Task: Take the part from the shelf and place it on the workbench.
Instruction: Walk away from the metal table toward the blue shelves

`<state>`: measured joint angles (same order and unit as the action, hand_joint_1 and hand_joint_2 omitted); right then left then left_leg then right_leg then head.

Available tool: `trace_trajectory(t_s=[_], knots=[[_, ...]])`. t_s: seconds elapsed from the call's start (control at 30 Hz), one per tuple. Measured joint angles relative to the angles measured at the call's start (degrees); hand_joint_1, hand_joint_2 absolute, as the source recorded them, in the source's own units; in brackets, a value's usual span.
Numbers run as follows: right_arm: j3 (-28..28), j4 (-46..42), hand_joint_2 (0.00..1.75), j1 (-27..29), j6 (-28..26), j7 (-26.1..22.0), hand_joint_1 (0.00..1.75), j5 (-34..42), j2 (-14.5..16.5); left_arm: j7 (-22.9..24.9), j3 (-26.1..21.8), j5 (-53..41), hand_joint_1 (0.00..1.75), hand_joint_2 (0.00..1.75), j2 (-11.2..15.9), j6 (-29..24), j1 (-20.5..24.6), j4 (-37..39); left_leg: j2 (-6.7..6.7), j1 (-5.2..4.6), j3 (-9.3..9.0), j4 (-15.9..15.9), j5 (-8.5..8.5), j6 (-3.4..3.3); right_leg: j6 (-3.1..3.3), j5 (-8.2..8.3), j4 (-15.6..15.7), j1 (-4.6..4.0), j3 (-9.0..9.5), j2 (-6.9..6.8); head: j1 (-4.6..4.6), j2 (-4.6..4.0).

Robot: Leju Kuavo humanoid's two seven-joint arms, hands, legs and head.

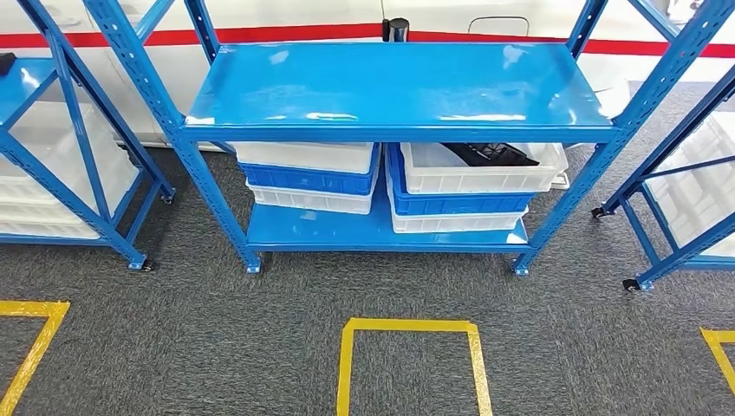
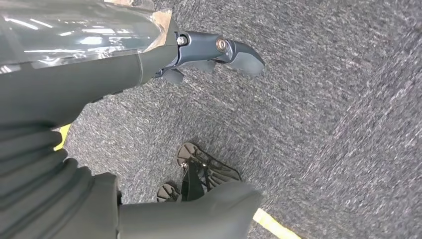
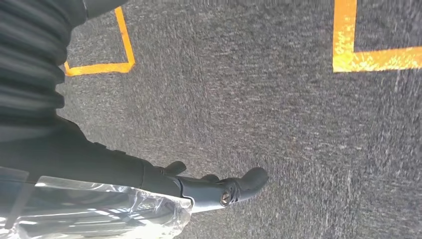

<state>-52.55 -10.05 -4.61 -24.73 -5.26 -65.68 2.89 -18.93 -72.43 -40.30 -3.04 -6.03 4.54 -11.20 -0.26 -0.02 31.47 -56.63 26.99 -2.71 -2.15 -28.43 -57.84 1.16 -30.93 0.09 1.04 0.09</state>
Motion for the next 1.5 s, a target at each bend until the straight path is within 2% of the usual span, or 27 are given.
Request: trace_trajectory(t_s=[0.07,0.13,0.17,0.2,0.23,0.3,0.37,0.43,0.53,0.6,0.67,0.7,0.73,0.77,0.83,0.9,1.0,1.07,1.1,1.17,1.2,1.23,1.27,1.33,1.37,1.43,1.5], knots=[[0.0,0.0,1.75,0.0,0.0,0.0,0.00,0.0,0.0,0.0,0.0,0.0,0.00,1.75,-0.1,0.0,0.0,0.0,0.07,0.13,-0.54,1.0,-0.68,-0.81,0.30,-2.28,-4.2,-0.12,-1.95,-0.05,-0.19,0.00],[0.0,0.0,1.75,0.1,0.0,-0.1,0.00,-0.1,-0.1,0.0,0.0,0.0,0.00,1.75,-0.2,0.0,0.0,0.0,0.10,-0.14,-0.56,1.1,-0.75,-1.08,0.77,-5.66,-12.0,-0.13,-5.76,-0.06,-0.36,0.00],[0.0,0.0,1.75,0.1,0.0,-0.1,0.00,-0.1,-0.2,0.0,0.0,0.0,0.00,1.75,-0.2,0.0,0.0,0.0,0.08,-0.25,-0.56,1.1,-0.73,-1.10,0.66,-6.56,-14.9,-0.14,-7.20,-0.06,-0.39,0.00],[0.0,0.0,1.75,0.2,0.0,-0.1,0.00,-0.1,-0.2,0.0,0.0,0.0,0.00,1.75,-0.2,0.0,0.0,0.0,0.03,-0.36,-0.59,1.0,-0.71,-1.11,0.32,-6.51,-15.8,-0.15,-7.69,-0.06,-0.39,0.00],[0.0,0.0,1.75,0.2,0.0,-0.1,0.00,-0.1,-0.3,0.0,0.0,0.0,0.00,1.75,-0.2,0.0,0.0,0.0,-0.04,-0.42,-0.64,0.9,-0.66,-1.08,-0.16,-5.43,-14.0,-0.16,-6.87,-0.06,-0.40,0.00],[0.0,0.0,1.75,0.2,0.0,-0.1,0.00,-0.1,-0.4,0.0,0.0,0.0,0.00,1.75,-0.3,0.0,0.0,0.0,-0.18,-0.52,-0.71,0.5,-0.36,-0.79,-0.87,-1.94,-5.7,-0.13,-2.86,-0.07,-0.43,0.00],[0.0,0.0,1.75,0.1,0.0,-0.1,0.00,-0.1,-0.4,0.0,0.0,0.0,0.00,1.75,-0.3,0.0,0.0,0.0,-0.24,-0.76,-0.66,0.0,0.18,-0.31,-0.51,0.23,0.2,-0.29,-0.11,-0.05,-0.47,0.00],[0.0,0.0,1.75,0.1,0.0,-0.1,0.00,-0.1,-0.4,0.0,0.0,0.0,0.00,1.75,-0.3,0.0,0.0,0.0,-0.25,-0.93,-0.63,-0.2,0.47,0.01,0.25,0.52,0.8,-0.53,0.21,-0.02,-0.45,0.00],[0.0,0.0,1.75,0.1,0.0,-0.1,0.00,-0.1,-0.3,0.0,0.0,0.0,0.00,1.75,-0.3,0.0,0.0,0.1,-0.27,-0.63,0.03,-1.4,1.32,0.61,1.13,0.85,1.0,0.05,0.53,-0.04,-0.40,0.00],[0.0,0.0,1.75,0.0,0.0,-0.1,0.00,-0.1,-0.3,0.0,0.0,0.0,0.00,1.75,-0.3,0.0,0.0,0.1,-0.21,-0.13,2.72,-6.7,4.45,1.58,1.68,0.98,1.1,0.33,0.58,-0.09,-0.17,0.00],[0.0,0.0,1.75,0.1,0.0,-0.1,0.00,-0.1,-0.4,0.0,0.0,0.0,0.00,1.75,-0.2,0.0,-0.1,0.1,-0.06,0.43,6.76,-14.7,7.95,2.39,1.91,0.95,1.1,0.37,0.47,-0.14,-0.01,0.00],[0.0,0.0,1.75,0.1,0.0,-0.2,0.00,-0.1,-0.4,0.0,0.0,0.0,0.00,1.75,-0.2,0.0,-0.1,0.1,0.00,0.67,8.05,-17.1,8.46,2.62,1.91,0.94,1.1,0.39,0.44,-0.14,-0.01,0.00],[0.0,0.0,1.75,0.1,0.0,-0.2,0.00,-0.1,-0.4,0.0,0.0,0.0,0.00,1.75,-0.2,0.0,-0.2,0.1,0.05,0.86,8.25,-17.2,7.77,2.75,1.90,0.93,1.1,0.43,0.46,-0.12,-0.01,0.00],[0.0,0.0,1.75,0.1,0.0,-0.2,0.00,-0.1,-0.3,0.0,0.0,0.0,0.00,1.75,-0.2,0.0,-0.2,0.1,0.08,1.00,7.20,-14.9,6.04,2.79,1.84,0.90,1.1,0.51,0.54,-0.09,-0.02,0.00],[0.0,0.0,1.75,0.0,0.0,-0.2,0.00,-0.1,-0.3,0.0,0.0,0.0,0.00,1.75,-0.2,0.0,-0.1,0.1,0.10,1.09,2.95,-6.4,2.08,2.64,1.61,0.77,1.1,0.58,0.79,-0.01,0.03,0.00],[0.0,0.0,1.75,0.0,0.0,-0.2,0.00,-0.1,-0.3,0.0,0.0,0.0,0.00,1.75,-0.2,0.0,0.0,0.1,0.04,0.82,0.24,-1.0,0.59,2.20,1.06,0.61,1.1,0.44,0.87,0.02,-0.01,0.00],[0.0,0.0,1.75,0.0,0.0,-0.2,0.00,-0.1,-0.3,0.0,0.0,0.0,0.00,1.75,-0.2,0.0,0.0,0.1,-0.05,0.31,-0.27,0.1,0.42,0.88,-0.24,0.63,1.3,0.41,0.85,-0.02,-0.05,0.00],[0.0,0.0,1.75,0.0,0.0,-0.3,0.00,-0.1,-0.3,0.0,0.0,0.0,0.00,1.75,-0.2,0.0,-0.1,0.1,0.01,0.35,-1.01,1.1,-0.33,-0.25,-0.38,-0.70,-0.8,0.36,-0.13,-0.06,-0.21,0.00],[0.0,0.1,1.75,0.0,0.0,-0.3,0.00,-0.1,-0.3,0.0,0.0,0.0,0.00,1.75,-0.2,0.0,-0.1,0.1,0.07,0.43,-1.32,1.5,-0.64,-0.62,-0.12,-2.21,-3.8,0.32,-1.52,-0.07,-0.37,0.00],[0.0,0.1,1.75,0.1,0.0,-0.3,0.00,-0.1,-0.3,0.0,0.0,0.0,0.00,1.75,-0.2,0.0,-0.1,0.1,0.12,0.20,-1.25,1.6,-0.71,-0.85,0.37,-5.56,-11.6,0.31,-5.39,-0.07,-0.61,0.00],[0.0,0.1,1.75,0.1,0.0,-0.3,0.00,-0.1,-0.4,0.0,0.0,0.0,0.00,1.75,-0.2,0.0,-0.1,0.1,0.10,0.10,-1.21,1.6,-0.69,-0.86,0.28,-6.46,-14.5,0.27,-6.85,-0.07,-0.65,0.00],[0.0,0.1,1.75,0.2,0.0,-0.3,0.00,-0.1,-0.4,0.0,0.0,0.0,0.00,1.75,-0.2,0.0,-0.1,0.1,0.05,0.02,-1.21,1.6,-0.67,-0.86,0.00,-6.49,-15.4,0.23,-7.36,-0.07,-0.64,0.00],[0.0,0.1,1.75,0.2,0.0,-0.3,0.00,-0.1,-0.4,0.0,0.0,0.0,0.00,1.75,-0.3,0.0,-0.1,0.1,-0.02,-0.04,-1.24,1.5,-0.63,-0.82,-0.42,-5.68,-14.2,0.19,-6.80,-0.07,-0.66,0.00],[0.0,0.1,1.75,0.2,0.0,-0.3,0.00,-0.1,-0.5,0.0,0.0,0.0,0.00,1.75,-0.3,0.0,-0.1,0.1,-0.17,-0.13,-1.26,1.2,-0.39,-0.50,-1.18,-2.47,-6.5,0.14,-3.03,-0.08,-0.72,0.00],[0.0,0.1,1.75,0.1,0.0,-0.3,0.00,-0.1,-0.5,0.0,0.0,0.0,0.00,1.75,-0.3,0.0,-0.1,0.1,-0.23,-0.28,-1.14,0.8,-0.09,-0.23,-1.15,-1.02,-2.8,0.05,-1.28,-0.05,-0.74,0.00],[0.0,0.1,0.87,0.0,0.0,-0.3,0.00,-0.1,-0.5,-0.1,0.0,0.0,0.00,0.87,-0.3,0.0,-0.1,0.1,-0.24,-0.56,-0.83,0.0,0.48,0.15,-0.58,0.38,0.9,-0.05,0.47,0.00,-0.64,0.00],[0.0,0.1,0.00,0.1,0.1,-0.3,0.00,0.1,-0.4,0.0,0.0,0.0,0.00,0.00,-0.3,0.1,-0.1,0.2,-0.22,-0.59,-0.68,-0.3,0.60,-0.48,-0.15,0.58,0.9,-0.06,0.53,0.02,-0.49,0.00]])
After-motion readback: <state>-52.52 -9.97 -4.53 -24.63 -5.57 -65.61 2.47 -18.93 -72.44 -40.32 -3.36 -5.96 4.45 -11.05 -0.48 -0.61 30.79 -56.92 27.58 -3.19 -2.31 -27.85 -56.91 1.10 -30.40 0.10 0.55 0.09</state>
